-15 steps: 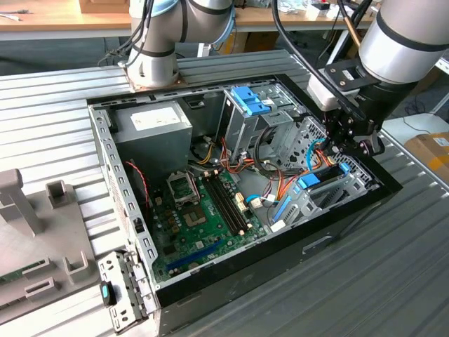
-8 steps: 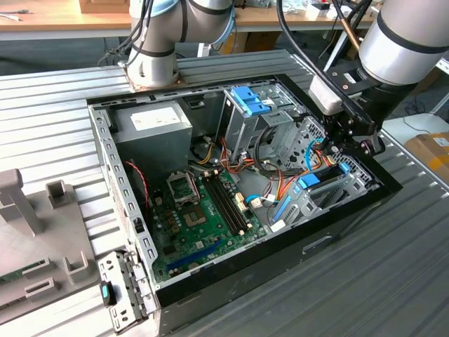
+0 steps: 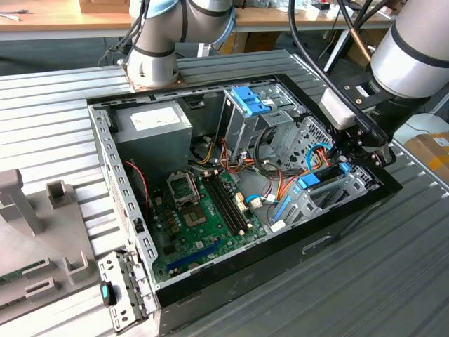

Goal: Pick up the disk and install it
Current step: 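Insert the second disk wire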

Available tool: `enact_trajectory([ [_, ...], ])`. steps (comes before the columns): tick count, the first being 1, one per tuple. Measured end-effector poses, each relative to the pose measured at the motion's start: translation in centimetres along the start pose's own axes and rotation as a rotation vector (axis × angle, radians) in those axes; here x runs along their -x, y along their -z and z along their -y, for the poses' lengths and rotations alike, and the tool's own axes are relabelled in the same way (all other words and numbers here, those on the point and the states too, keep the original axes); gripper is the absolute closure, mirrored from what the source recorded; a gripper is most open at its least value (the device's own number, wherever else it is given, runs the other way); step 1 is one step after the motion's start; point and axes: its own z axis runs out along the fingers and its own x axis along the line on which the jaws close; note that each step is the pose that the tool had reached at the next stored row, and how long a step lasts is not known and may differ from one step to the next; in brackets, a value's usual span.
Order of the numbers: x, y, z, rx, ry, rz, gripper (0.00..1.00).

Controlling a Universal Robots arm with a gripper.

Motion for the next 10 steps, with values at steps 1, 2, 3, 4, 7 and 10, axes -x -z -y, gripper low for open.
enact_trajectory([
  [1,-0.12,-0.13,-0.15,0.0007,0.01,0.004,0.85],
  [2,-0.25,-0.32,-0.28,0.002,0.024,0.0093,0.85],
  [3,-0.34,-0.45,-0.38,0.0032,0.035,0.0136,0.85],
  [4,-0.37,-0.5,-0.41,0.004,0.042,0.0155,0.85],
  [7,-0.41,-0.51,-0.48,-0.0026,0.042,0.0209,0.85],
  [10,-0.65,-0.5,-0.66,-0.022,0.043,0.0366,0.85],
])
